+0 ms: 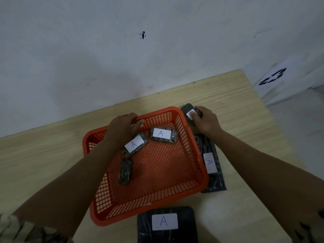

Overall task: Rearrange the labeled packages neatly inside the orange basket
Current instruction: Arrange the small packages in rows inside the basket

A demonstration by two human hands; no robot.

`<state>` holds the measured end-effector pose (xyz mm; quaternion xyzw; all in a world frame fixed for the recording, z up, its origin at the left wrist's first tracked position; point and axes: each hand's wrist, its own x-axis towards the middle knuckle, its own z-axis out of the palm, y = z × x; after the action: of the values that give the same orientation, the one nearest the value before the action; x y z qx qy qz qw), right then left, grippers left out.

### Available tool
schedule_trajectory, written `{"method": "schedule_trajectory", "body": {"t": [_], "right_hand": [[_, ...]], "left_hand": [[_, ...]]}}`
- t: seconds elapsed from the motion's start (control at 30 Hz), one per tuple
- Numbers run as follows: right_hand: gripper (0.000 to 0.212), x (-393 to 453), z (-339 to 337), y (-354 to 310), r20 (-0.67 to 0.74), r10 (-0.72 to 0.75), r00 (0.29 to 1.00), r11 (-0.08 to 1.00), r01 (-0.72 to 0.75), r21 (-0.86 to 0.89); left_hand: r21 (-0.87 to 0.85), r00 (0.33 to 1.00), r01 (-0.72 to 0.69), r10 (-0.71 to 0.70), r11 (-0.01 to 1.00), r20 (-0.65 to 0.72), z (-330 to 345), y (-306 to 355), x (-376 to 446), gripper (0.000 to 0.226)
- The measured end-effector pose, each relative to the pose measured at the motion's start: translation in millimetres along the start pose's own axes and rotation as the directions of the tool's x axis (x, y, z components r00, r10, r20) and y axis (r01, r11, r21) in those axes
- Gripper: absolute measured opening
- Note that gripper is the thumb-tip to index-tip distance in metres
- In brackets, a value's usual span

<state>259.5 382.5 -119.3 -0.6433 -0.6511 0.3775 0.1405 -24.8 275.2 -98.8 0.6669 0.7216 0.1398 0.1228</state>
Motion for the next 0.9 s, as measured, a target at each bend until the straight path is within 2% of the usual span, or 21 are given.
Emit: {"method": "schedule_trajectory", "body": {"t": [0.1, 0.17, 0.23, 0.3, 0.4, 0.5, 0.57, 0.63, 0.77, 0.83, 0.9], "right_hand": [[0.040, -10, -5, -18, -0.138, -0.081, 0.987, 0.996, 0.083, 0.012], [0.034, -22, -5, -34, -0.237, -0.219, 0.947, 0.974, 0.226, 0.003], [0.029, -38, 0, -51, -0.247, -0.371, 0.895, 0.926, 0.376, -0.032], [0.028, -58, 12, -67, -0.170, -0.469, 0.867, 0.883, 0.467, -0.054], [0.028, -90, 40, -86, 0.013, -0.525, 0.851, 0.851, 0.525, -0.019], [0.030, -116, 69, -94, 0.244, -0.635, 0.733, 0.753, 0.658, -0.015], [0.034, -127, 85, -96, 0.427, -0.613, 0.664, 0.719, 0.693, -0.045], [0.047, -137, 102, -98, 0.525, -0.489, 0.696, 0.778, 0.621, -0.099], [0.069, -156, 136, -100, 0.491, -0.215, 0.845, 0.963, 0.267, -0.038], [0.066, -163, 147, -100, 0.458, -0.160, 0.874, 0.985, 0.170, 0.020], [0.052, -165, 149, -103, 0.435, -0.139, 0.890, 0.990, 0.110, 0.091]], "left_hand": [[0.009, 0.999, -0.016, 0.016, 1.000, -0.028, 0, -2, -4, 0.036], [0.036, 0.999, 0.014, -0.012, 0.999, -0.038, -2, -10, -10, 0.041], [0.076, 0.998, 0.034, -0.030, 0.997, -0.046, -6, -20, -18, 0.043], [0.102, 0.997, 0.045, -0.039, 0.994, -0.059, -12, -29, -27, 0.042], [0.118, 0.995, 0.077, -0.068, 0.990, -0.073, -19, -42, -39, 0.041], [0.103, 0.993, 0.101, -0.095, 0.989, -0.063, -19, -48, -47, 0.036], [0.085, 0.991, 0.109, -0.102, 0.990, -0.088, -17, -46, -48, 0.033], [0.082, 0.987, 0.116, -0.105, 0.990, -0.124, -13, -45, -48, 0.033], [0.066, 0.982, 0.138, -0.128, 0.988, -0.142, -9, -45, -50, 0.031], [0.048, 0.981, 0.142, -0.135, 0.989, -0.139, -10, -45, -50, 0.031], [0.038, 0.982, 0.141, -0.135, 0.989, -0.134, -11, -43, -49, 0.031]]}}
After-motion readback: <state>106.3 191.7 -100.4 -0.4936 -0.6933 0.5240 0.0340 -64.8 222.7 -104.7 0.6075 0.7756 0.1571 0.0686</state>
